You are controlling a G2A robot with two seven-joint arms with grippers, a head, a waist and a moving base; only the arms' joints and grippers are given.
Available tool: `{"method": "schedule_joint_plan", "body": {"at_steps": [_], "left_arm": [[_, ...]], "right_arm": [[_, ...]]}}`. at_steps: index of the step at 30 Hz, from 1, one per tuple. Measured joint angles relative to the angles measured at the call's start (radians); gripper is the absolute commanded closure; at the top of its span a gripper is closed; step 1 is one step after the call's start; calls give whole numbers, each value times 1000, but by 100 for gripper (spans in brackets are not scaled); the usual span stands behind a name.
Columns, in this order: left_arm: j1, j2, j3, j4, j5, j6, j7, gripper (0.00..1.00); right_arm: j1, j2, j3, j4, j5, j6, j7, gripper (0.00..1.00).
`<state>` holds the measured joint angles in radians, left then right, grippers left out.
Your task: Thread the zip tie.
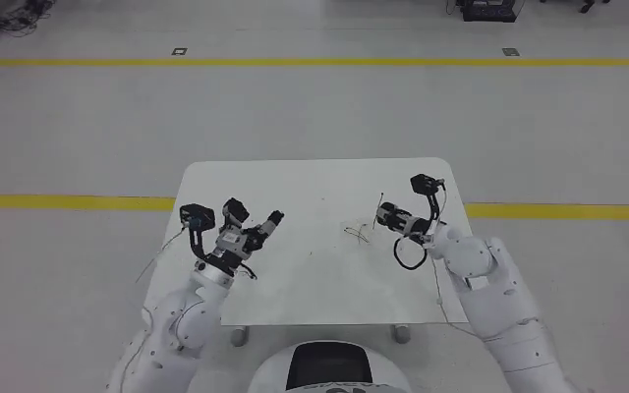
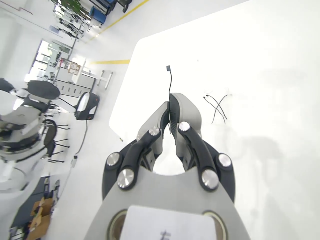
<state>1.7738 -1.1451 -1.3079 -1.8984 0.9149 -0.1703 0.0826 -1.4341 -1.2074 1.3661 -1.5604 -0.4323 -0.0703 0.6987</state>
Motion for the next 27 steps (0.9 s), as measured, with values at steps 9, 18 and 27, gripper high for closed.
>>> {"method": "schedule_joint_plan", "body": {"at_steps": [9,18,27], "left_arm": [[-8,0,28,7,117,15,3,0],[-48,3,150,-25,524,33,9,0],[-176,19,293,24,654,62,-38,0]], "right_arm": [[5,3,29,9,75,10,29,100],[19,-1,11,44,162,34,14,100],[39,-2,35,86,303,75,21,100]]}}
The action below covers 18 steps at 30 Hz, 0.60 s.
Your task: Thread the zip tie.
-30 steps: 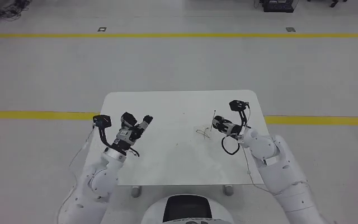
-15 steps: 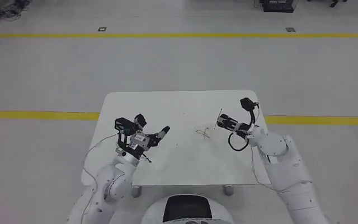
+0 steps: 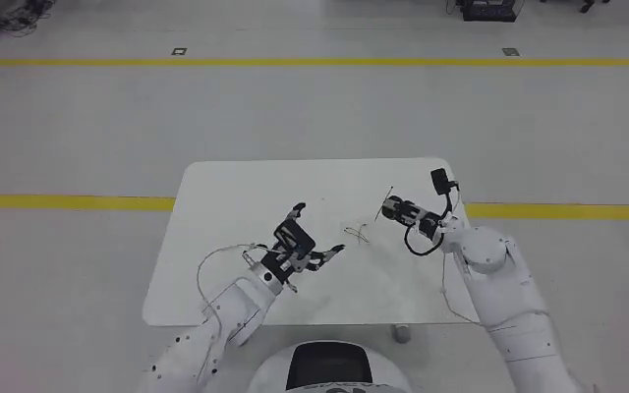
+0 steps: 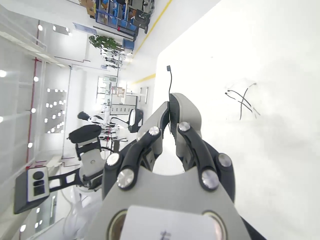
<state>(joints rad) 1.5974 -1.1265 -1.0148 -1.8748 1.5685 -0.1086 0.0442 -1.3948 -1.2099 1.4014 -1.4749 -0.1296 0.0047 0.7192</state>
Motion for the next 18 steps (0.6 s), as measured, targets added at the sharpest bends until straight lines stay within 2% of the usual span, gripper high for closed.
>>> {"method": "schedule_joint_plan", "body": {"at_steps": [7,10,12,14,16,17,18], "left_arm": [[-5,1,3,1,2,-3,-3,0],[-63,22,45,1,2,-21,-37,0],[-133,53,109,3,2,-8,-74,0],[-231,93,206,13,2,37,-118,0],[-324,130,313,34,2,101,-139,0],[-391,152,394,53,2,151,-147,0],[-442,168,459,70,2,191,-152,0]], "right_arm": [[-2,0,-2,-1,0,-1,-4,100],[-5,-3,-12,-1,41,3,-7,100],[-1,-3,-11,6,82,11,11,100],[5,-1,-2,15,113,21,29,100],[7,0,3,19,125,31,33,100],[8,0,4,19,133,39,34,100],[8,0,2,20,143,45,37,100]]}}
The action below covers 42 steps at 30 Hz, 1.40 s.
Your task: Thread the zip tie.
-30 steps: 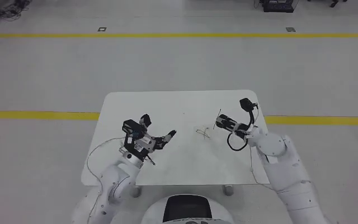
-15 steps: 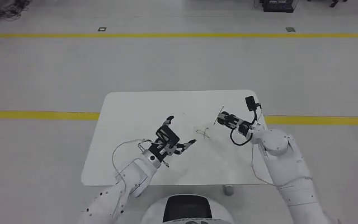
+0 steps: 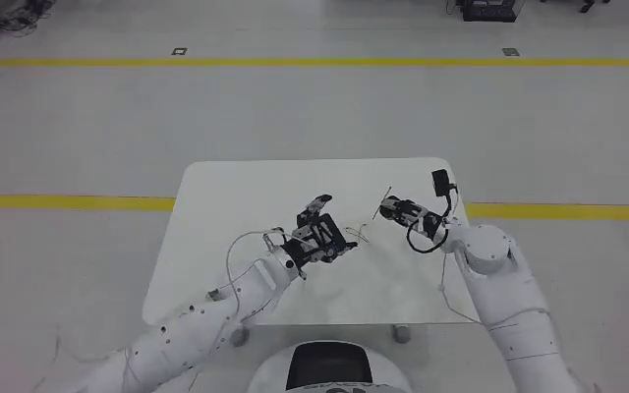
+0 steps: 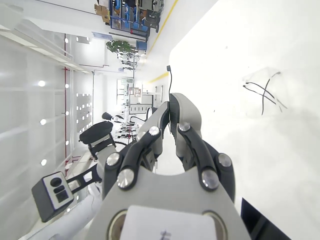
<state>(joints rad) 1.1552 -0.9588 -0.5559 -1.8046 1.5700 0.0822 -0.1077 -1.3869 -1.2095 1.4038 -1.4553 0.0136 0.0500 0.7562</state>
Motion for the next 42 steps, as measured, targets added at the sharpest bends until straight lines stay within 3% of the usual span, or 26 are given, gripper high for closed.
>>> {"method": "schedule_joint_plan", "body": {"at_steps": [1,4,6,8,10,12,15,17,22,30,32,34,37,42], "left_arm": [[-69,18,91,22,0,57,-5,0],[-207,38,296,50,0,181,-4,0],[-212,37,341,50,0,185,-3,0],[-191,37,305,49,0,164,-3,0],[-189,37,274,49,0,162,-3,0],[-187,36,278,49,0,155,2,0],[-182,32,282,56,0,121,57,0],[-210,30,303,70,0,111,68,0],[-296,24,390,87,0,129,40,0],[-297,23,386,90,0,124,36,0],[-300,23,386,94,0,104,52,0],[-308,21,386,113,0,61,82,0],[-314,15,386,140,0,32,129,0],[-341,-2,386,185,0,22,173,0]], "right_arm": [[1,0,-1,2,23,12,10,100],[8,0,1,8,65,33,32,100],[9,0,2,8,65,33,32,100],[8,0,2,8,63,32,32,100],[8,0,2,8,63,32,31,100],[6,-1,-1,6,70,30,29,100],[4,-1,-7,5,101,34,40,100],[6,0,-7,8,125,40,59,100],[12,4,-3,19,188,68,105,100],[19,5,-2,25,198,85,120,100],[19,5,-2,25,198,85,120,100],[15,4,-9,23,212,85,117,100],[22,4,-22,36,241,102,142,100],[41,7,-31,60,253,134,155,100]]}}
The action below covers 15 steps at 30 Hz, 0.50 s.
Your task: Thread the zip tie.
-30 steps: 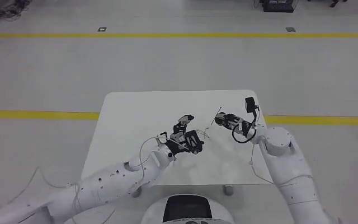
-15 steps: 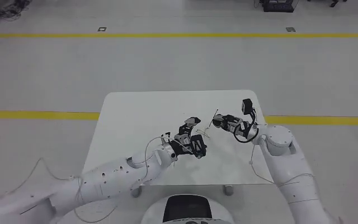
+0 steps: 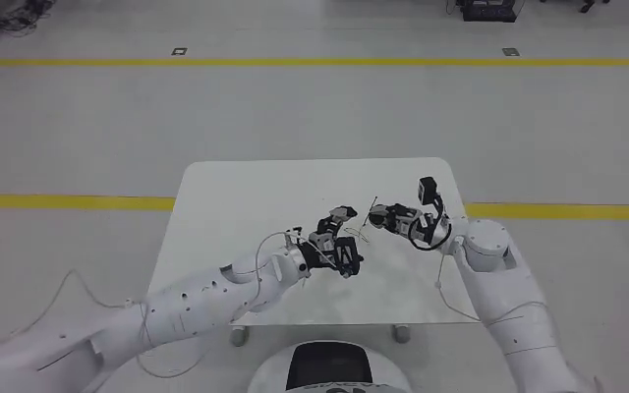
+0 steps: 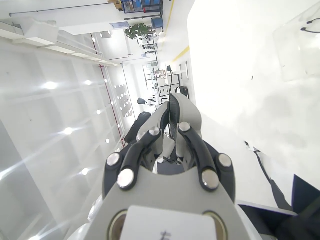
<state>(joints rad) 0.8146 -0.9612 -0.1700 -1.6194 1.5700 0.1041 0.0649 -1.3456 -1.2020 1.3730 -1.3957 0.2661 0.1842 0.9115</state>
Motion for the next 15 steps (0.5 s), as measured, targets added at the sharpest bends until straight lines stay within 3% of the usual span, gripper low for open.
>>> {"method": "schedule_joint_plan", "body": {"at_steps": [3,15], "left_arm": [[-8,-9,0,9,0,-7,30,0],[-18,-15,0,12,0,-16,13,0]], "right_arm": [[3,3,0,1,9,24,8,100],[-7,4,-9,-20,14,20,-29,100]]}}
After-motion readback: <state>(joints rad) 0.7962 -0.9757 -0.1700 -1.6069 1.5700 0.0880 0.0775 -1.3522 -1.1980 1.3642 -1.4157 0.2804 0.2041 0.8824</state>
